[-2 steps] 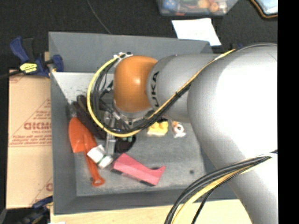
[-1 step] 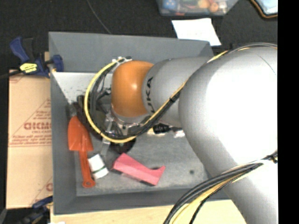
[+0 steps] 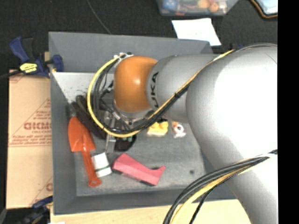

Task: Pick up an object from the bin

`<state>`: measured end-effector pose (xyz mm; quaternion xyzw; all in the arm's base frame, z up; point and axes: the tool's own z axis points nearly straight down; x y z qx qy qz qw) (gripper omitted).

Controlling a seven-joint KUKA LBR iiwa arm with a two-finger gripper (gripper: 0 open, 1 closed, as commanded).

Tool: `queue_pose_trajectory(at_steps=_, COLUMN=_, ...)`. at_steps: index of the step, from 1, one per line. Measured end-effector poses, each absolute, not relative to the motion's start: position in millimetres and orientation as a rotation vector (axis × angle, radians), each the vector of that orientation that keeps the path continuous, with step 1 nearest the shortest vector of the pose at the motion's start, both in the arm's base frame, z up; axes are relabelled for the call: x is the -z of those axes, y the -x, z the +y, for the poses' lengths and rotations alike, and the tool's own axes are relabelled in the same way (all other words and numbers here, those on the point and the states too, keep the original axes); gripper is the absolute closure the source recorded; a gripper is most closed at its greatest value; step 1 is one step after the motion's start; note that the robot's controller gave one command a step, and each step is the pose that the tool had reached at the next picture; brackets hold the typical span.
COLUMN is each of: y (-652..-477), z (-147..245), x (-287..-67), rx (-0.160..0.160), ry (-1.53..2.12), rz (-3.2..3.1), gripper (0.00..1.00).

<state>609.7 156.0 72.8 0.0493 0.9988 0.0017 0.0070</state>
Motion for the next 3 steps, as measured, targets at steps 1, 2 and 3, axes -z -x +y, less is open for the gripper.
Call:
queue_pose_trajectory(at_steps=1, y=-599.0, z=163.4, x=-73.7, rx=-0.013, ry=-0.427, rz=3.091, gripper=0.00)
queue_pose_trajectory(at_steps=2, y=-612.4, z=155.1, x=-75.4, rx=-0.009, ry=-0.160, rz=3.114, gripper=1.00)
queue_pose_trajectory(at_steps=3, y=-612.3, z=155.1, x=-75.4, rx=-0.009, ry=-0.160, rz=3.114, gripper=1.00)
